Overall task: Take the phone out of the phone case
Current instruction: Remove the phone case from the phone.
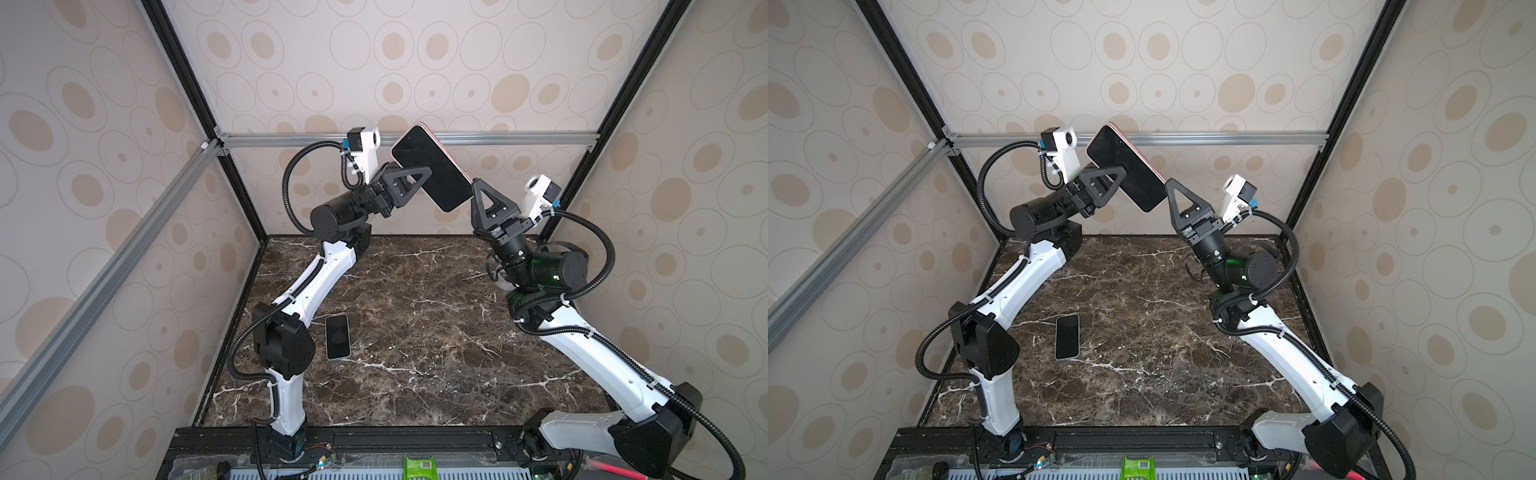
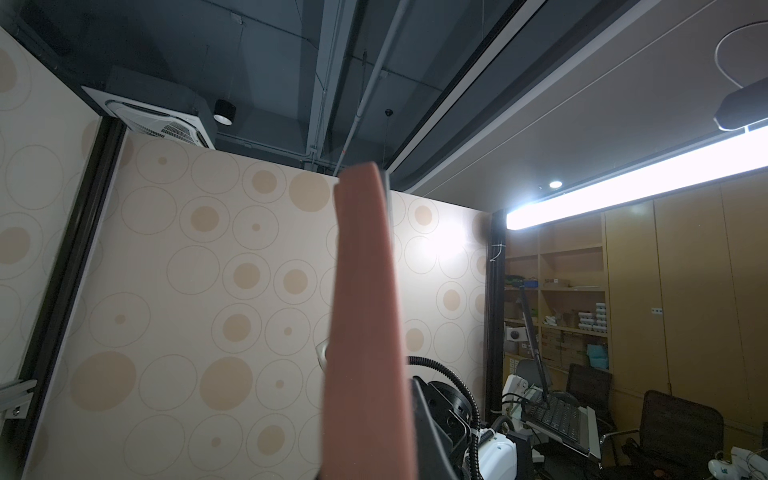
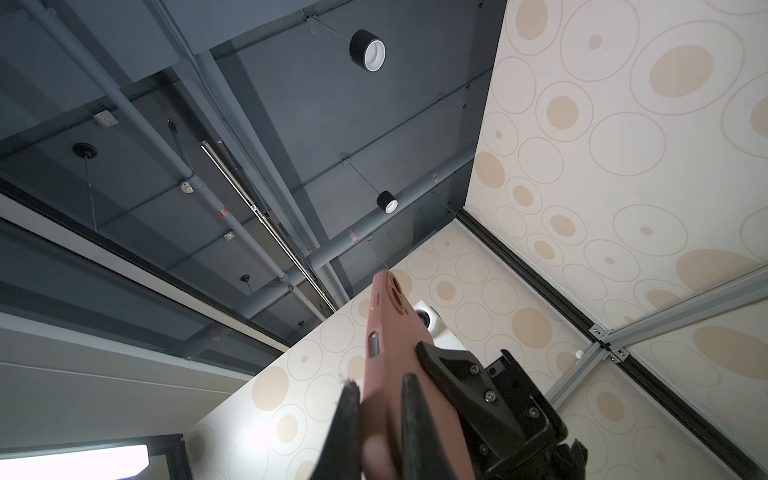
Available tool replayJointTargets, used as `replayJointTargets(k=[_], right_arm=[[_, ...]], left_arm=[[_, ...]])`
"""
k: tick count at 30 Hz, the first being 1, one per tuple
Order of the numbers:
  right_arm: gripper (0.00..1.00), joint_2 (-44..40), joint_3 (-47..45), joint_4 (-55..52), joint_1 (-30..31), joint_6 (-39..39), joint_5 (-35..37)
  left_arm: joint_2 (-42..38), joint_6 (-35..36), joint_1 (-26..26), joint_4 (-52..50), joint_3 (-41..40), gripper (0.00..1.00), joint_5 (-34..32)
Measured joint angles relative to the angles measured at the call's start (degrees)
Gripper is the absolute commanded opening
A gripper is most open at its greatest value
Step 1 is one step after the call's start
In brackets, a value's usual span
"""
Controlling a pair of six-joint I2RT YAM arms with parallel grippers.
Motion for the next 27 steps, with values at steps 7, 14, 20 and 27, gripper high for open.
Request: replayJointTargets(k=[7,14,20,27], right_arm=[[0.0,0.0,0.0,1.2,1.8,-0.4,0.3],[0.0,0.0,0.0,1.7,2.8,-1.0,0.9],[0.0,0.2,0.0,2.0,3.4,-1.1,1.1],[0.0,0.4,0.0,2.7,4.7,-0.8,1.4]], left_arm=[[2.5,-0.9,0.5,-0.3,6.8,0.0,3.4],[3.5,-1.4,0.7,-0.4,9.2,0.0,4.3],[3.7,-1.4,1.0,-1.8,10.6,0.0,5.5],[3.8,-1.4,1.5,-2.8,12.5,0.0,7.0]])
